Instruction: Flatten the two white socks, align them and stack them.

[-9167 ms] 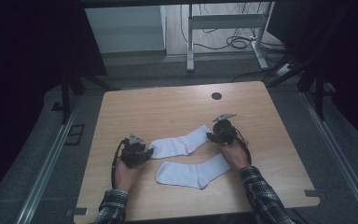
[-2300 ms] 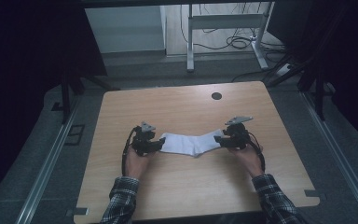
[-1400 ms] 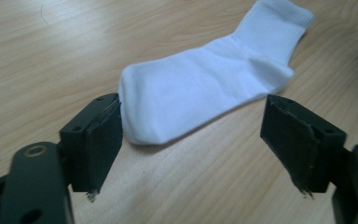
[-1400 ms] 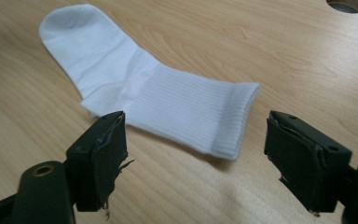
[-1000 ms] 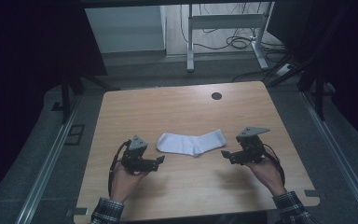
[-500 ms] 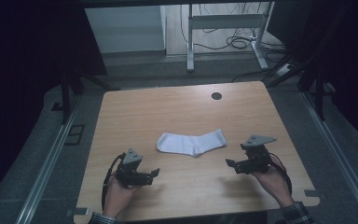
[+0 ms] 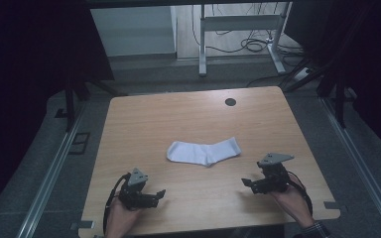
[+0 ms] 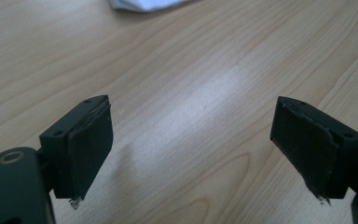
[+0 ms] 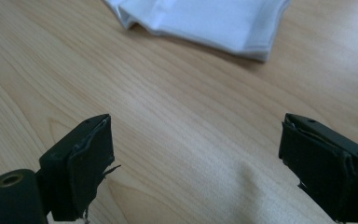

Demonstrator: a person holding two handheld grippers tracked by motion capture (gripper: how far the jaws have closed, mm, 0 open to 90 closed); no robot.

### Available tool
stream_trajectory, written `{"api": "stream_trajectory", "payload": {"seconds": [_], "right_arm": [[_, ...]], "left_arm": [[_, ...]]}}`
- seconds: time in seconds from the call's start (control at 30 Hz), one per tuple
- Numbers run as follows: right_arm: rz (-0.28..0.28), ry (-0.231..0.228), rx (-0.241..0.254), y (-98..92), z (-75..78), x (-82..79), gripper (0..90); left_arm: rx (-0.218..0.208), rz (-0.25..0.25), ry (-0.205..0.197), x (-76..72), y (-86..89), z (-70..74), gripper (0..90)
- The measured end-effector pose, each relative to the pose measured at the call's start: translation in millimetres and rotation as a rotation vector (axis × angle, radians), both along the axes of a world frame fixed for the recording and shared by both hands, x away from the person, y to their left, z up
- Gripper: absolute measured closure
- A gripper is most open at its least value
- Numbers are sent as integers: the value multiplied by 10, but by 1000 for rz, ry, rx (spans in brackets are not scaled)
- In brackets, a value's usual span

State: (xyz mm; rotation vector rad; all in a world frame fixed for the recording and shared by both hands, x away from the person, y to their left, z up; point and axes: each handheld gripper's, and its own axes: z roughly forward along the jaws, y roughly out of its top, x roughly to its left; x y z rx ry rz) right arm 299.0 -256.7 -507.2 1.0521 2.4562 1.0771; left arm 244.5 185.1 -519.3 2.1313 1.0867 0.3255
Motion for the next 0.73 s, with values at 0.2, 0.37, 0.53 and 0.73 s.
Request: {"api": "stream_trajectory", "payload": {"seconds": [0.2,0.37,0.53,0.73], "right_arm": [[7,12,-33,0,-102,-5,96],[15,21,-72,19,-196,-13,96],[29,27,-97,37,-293,-14,70],[28,8,-73,27,-322,-18,57]], "left_arm": [[42,-16,8,-27,-25,-95,133],[80,-27,18,-31,-57,-171,121],[85,-35,14,-31,-63,-209,115],[65,-45,-8,-36,-41,-237,113]]}}
